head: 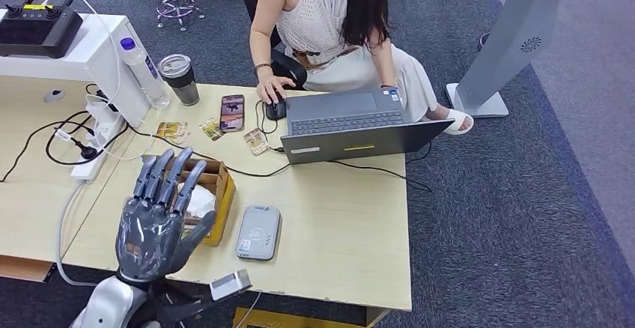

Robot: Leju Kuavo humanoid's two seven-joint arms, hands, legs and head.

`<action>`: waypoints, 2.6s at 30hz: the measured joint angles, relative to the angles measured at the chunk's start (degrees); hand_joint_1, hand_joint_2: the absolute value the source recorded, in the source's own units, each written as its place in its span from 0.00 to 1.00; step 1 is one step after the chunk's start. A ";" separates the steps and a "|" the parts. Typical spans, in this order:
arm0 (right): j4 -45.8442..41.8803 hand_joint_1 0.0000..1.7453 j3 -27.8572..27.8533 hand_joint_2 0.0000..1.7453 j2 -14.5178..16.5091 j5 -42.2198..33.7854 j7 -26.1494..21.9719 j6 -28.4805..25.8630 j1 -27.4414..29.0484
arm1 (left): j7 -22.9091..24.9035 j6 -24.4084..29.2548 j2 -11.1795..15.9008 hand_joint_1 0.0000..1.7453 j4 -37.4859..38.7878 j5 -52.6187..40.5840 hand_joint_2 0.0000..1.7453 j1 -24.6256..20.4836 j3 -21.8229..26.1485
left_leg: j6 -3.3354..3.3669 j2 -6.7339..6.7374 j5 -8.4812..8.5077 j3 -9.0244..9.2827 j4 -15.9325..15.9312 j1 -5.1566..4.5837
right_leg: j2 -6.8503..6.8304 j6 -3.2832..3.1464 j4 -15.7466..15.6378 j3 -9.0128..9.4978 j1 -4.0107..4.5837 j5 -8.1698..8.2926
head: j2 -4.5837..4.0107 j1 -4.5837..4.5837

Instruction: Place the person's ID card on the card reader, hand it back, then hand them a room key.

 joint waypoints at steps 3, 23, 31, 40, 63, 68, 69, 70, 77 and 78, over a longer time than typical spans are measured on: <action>0.00 0.00 -0.93 0.00 -0.07 -0.50 -0.57 0.14 0.04 | 1.73 0.20 2.37 0.00 -2.39 -0.26 1.00 5.20 -0.36 | 0.00 -0.01 -0.03 0.00 0.00 0.00 | -0.02 -0.02 0.00 0.00 0.00 -0.04 | 0.00 0.00; 0.00 0.00 -3.59 0.00 -0.97 0.56 1.10 1.00 0.14 | 12.05 -10.88 10.26 0.00 2.58 10.76 1.00 13.87 0.75 | 0.02 -0.07 -0.02 0.00 0.00 0.00 | -0.14 -0.03 0.00 0.05 0.00 -0.04 | 0.00 0.01; 0.00 0.00 -3.61 1.00 -0.99 1.77 1.58 1.10 0.15 | 12.09 -10.68 8.06 0.00 8.64 9.60 1.00 12.74 6.73 | 0.01 -0.06 -0.01 0.01 0.00 0.00 | -0.14 -0.03 0.00 0.05 0.01 -0.04 | 0.00 0.00; 0.00 0.00 -3.61 1.00 -0.99 2.16 1.68 1.10 0.14 | 11.45 -10.53 6.10 0.00 11.48 9.23 1.00 11.82 10.41 | 0.02 -0.06 -0.01 0.01 0.00 0.00 | -0.14 -0.03 0.00 0.06 0.00 -0.04 | 0.00 0.01; 0.00 0.00 -3.61 1.00 -0.99 4.53 2.52 2.08 0.10 | 4.82 -10.20 -1.52 0.00 16.21 6.00 1.00 2.97 12.98 | 0.04 -0.11 0.02 0.01 0.02 -0.01 | -0.19 0.00 0.00 0.07 0.00 0.01 | 0.00 0.00; 0.00 0.00 -3.61 1.00 -0.90 5.03 2.75 1.84 0.01 | 4.14 -10.41 -2.91 0.00 17.17 5.21 1.00 1.16 12.95 | 0.04 -0.11 0.02 0.01 0.02 0.00 | -0.19 0.00 0.00 0.05 0.00 0.01 | 0.00 0.00; 0.00 0.00 -3.61 1.00 -0.86 5.21 2.81 1.72 -0.01 | 4.09 -10.47 -3.22 0.00 17.42 5.01 1.00 0.72 12.89 | 0.04 -0.11 0.02 0.01 0.02 0.00 | -0.19 0.00 0.00 0.05 0.00 0.01 | 0.00 0.00; 0.00 0.00 -3.61 1.00 -0.83 5.38 2.87 1.57 -0.02 | 4.07 -10.52 -3.48 0.00 17.66 4.87 1.00 0.30 12.80 | 0.04 -0.11 0.02 0.01 0.02 0.00 | -0.19 0.00 0.00 0.05 0.00 0.01 | 0.00 -0.01; 0.00 0.00 -3.59 1.00 -0.73 5.83 3.11 1.05 -0.04 | 4.02 -10.97 -4.89 0.00 19.02 4.65 1.00 -1.31 12.08 | 0.04 -0.09 0.02 0.01 0.02 -0.01 | -0.17 0.00 0.00 0.06 -0.01 0.01 | 0.00 0.00; 0.00 0.00 -3.59 1.00 -0.70 5.83 3.13 1.03 -0.04 | 4.02 -11.10 -4.99 0.00 19.15 4.64 1.00 -1.39 11.97 | 0.04 -0.09 0.02 0.01 0.02 -0.01 | -0.17 0.00 0.00 0.06 -0.01 0.01 | 0.00 0.01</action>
